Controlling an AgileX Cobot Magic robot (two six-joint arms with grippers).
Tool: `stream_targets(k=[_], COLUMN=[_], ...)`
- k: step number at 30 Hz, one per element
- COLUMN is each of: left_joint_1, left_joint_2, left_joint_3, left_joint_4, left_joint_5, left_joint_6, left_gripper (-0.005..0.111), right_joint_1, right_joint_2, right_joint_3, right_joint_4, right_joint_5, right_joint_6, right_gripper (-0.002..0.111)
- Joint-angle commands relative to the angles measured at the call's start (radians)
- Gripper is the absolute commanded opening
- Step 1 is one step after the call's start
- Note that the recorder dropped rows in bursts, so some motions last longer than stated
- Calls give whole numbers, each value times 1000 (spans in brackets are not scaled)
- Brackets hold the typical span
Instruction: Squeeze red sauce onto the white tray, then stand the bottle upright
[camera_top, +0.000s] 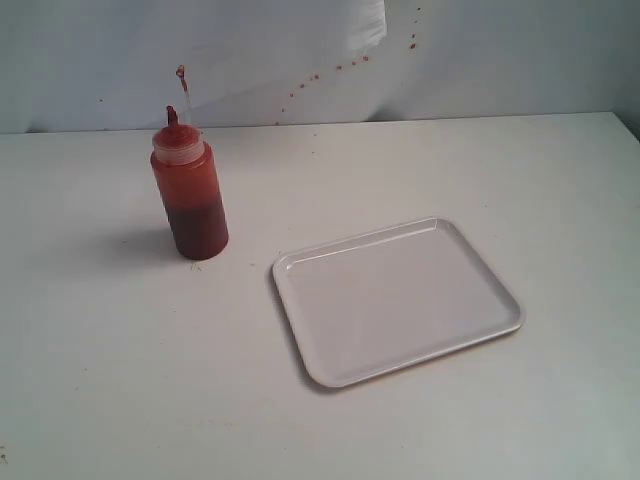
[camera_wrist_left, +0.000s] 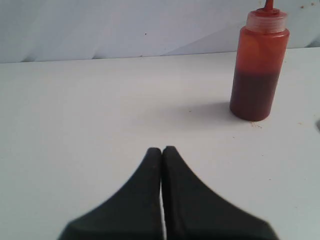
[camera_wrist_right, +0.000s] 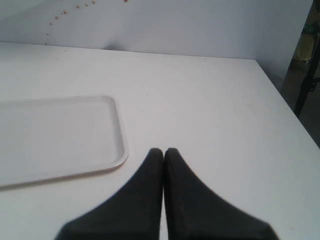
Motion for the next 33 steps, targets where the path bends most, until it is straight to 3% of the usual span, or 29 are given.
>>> stream_targets(k=[1, 30, 33], left_joint_1=[-5, -5, -5], left_joint_2=[-4, -4, -4], left_joint_3=[4, 4, 4], left_joint_4=[4, 4, 104], left_joint_5=[-8, -8, -59], left_joint_6=[-10, -10, 11], left_gripper=[0, 0, 0], right_joint_1=[3, 3, 3], right_joint_2=[-6, -6, -6], right_joint_3=[4, 4, 4], right_joint_4=[3, 3, 3], right_joint_5=[-1, -1, -1], right_joint_6=[0, 0, 0], right_gripper=[0, 0, 0])
